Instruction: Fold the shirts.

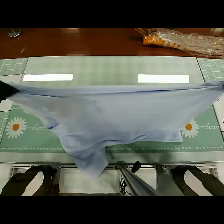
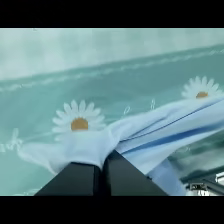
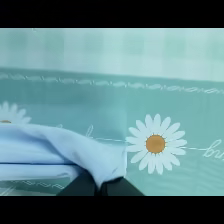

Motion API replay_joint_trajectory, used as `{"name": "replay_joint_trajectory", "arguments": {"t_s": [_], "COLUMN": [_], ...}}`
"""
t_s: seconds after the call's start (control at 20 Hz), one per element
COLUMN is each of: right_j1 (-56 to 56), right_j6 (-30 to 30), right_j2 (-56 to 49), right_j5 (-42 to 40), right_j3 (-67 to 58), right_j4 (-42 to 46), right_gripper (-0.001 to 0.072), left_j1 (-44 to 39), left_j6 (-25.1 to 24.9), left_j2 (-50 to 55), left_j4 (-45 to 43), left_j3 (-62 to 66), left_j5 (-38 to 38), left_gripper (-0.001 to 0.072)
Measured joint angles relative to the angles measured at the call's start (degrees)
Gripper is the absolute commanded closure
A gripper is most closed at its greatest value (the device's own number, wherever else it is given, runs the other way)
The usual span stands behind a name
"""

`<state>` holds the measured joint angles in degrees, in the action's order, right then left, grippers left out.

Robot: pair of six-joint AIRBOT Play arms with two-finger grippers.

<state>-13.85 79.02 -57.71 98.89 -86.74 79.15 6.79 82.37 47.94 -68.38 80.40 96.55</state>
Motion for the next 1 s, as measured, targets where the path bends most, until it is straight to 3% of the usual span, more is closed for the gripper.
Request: {"name": "replay_joint_trajectory", "arguments": {"t_s": [0.2,0.7,0.85,1.0], "right_j1": [2.4,3.4,3.6,3.7], "right_j6": [-0.4,0.3,0.4,0.3], "right_j2": [-11.5,-27.6,-31.3,-34.7], "right_j5": [-10.2,-50.9,-57.4,-60.3], "right_j3": [1.2,1.3,1.3,1.3], "right_j4": [0.7,-8.3,-8.9,-9.2], "right_gripper": [0.0684,0.0683,0.0683,0.0683], "left_j1": [-0.1,-4.1,-7.0,-9.3], "left_j6": [-2.0,-3.9,-6.1,-8.7], "left_j2": [9.0,28.5,32.6,36.3], "left_j4": [0.9,10.3,11.1,11.5], "left_j3": [-8.3,-11.1,-11.1,-11.1], "left_j5": [-12.7,-50.0,-59.3,-63.8], "left_gripper": [0.0687,0.0687,0.0687,0.0686]}}
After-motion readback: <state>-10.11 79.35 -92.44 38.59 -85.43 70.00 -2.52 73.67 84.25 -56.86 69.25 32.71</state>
